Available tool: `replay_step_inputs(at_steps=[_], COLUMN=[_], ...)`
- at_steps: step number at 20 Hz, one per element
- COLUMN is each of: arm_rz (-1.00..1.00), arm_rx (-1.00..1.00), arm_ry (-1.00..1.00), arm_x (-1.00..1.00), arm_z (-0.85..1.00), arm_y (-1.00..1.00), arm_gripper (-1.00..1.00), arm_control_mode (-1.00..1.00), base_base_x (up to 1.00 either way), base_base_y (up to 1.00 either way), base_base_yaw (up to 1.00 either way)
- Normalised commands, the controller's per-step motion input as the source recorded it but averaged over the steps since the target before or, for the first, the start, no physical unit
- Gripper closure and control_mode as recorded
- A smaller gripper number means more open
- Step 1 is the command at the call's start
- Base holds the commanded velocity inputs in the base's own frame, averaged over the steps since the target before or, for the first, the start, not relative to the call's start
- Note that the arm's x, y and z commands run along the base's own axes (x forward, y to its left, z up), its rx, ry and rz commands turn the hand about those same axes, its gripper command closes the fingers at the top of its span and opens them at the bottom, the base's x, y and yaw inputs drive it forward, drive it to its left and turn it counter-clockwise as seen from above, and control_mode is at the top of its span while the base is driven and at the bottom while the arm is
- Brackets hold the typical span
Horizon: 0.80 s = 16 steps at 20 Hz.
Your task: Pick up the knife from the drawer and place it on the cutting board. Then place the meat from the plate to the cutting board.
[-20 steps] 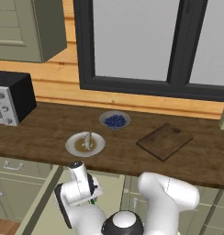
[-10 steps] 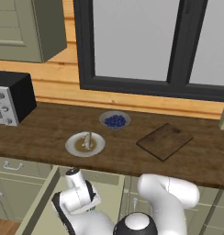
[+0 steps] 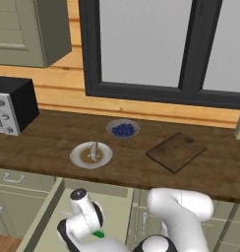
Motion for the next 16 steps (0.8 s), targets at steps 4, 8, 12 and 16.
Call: replay_step_inputs(at_steps=[4, 8, 12, 16], arm_rz=[0.02, 0.04, 0.02, 0.0], arm_rx=[0.08, 0.07, 0.05, 0.01], arm_ry=[0.03, 0.11, 0.01, -0.06], arm_x=[-0.46, -0.22, 0.0, -0.1], arm_z=[0.26, 0.67, 1.0, 1.0], arm_y=[0.28, 0.35, 0.34, 0.05], arm_gripper=[1.0, 1.0, 1.0, 1.0], arm_control_mode=[-1.0, -1.0, -1.0, -1.0], base_base_x=[0.0, 0.0, 0.0, 0.0], base_base_y=[0.0, 0.0, 0.0, 0.0], base_base_yaw=[0.0, 0.0, 0.0, 0.0])
